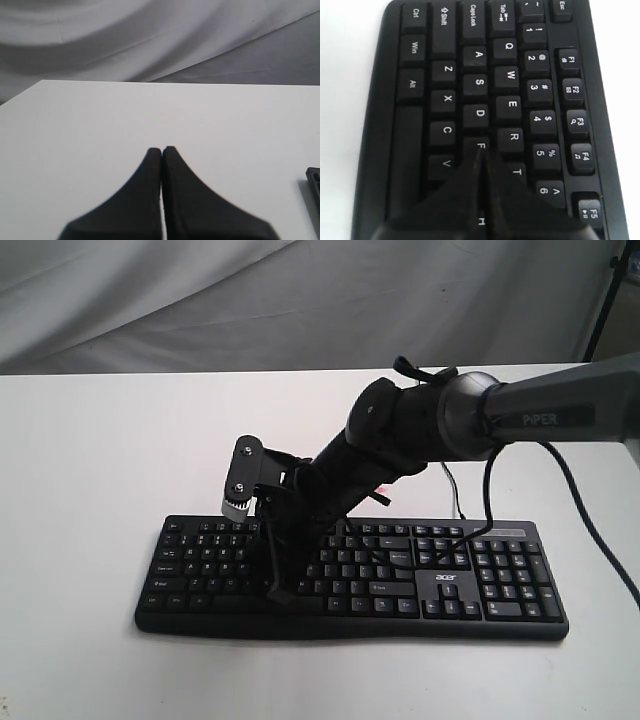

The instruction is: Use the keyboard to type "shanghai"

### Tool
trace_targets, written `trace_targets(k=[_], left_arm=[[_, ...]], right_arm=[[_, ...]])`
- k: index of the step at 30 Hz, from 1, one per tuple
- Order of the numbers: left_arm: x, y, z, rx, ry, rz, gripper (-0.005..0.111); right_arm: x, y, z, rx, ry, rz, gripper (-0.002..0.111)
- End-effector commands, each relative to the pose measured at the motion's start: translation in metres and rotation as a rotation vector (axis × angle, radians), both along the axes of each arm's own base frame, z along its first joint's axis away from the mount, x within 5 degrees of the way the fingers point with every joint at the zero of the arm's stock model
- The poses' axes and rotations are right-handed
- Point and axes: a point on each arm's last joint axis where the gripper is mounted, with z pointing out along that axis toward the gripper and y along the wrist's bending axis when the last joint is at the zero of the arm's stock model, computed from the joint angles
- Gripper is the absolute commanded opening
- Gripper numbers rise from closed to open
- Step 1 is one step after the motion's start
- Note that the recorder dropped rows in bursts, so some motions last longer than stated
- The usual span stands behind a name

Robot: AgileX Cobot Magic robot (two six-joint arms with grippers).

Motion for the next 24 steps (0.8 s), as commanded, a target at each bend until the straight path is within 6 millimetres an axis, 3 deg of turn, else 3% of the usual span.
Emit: trace_targets(k=[1, 18, 24], left_arm=[[0.0, 0.0, -0.001, -0.002, -0.006, -0.004, 0.001], [0.0, 0.0, -0.001, -0.002, -0.006, -0.004, 0.001], [0.0, 0.0, -0.001, -0.002, -0.006, -0.004, 0.001]], right_arm=[[0.0, 0.0, -0.002, -0.002, 0.005, 0.015, 0.0], [-0.001, 0.0, -0.002, -0.001, 0.012, 0.031, 0.0], [-0.001, 0.0, -0.018, -0.025, 0.035, 0.038, 0.0]])
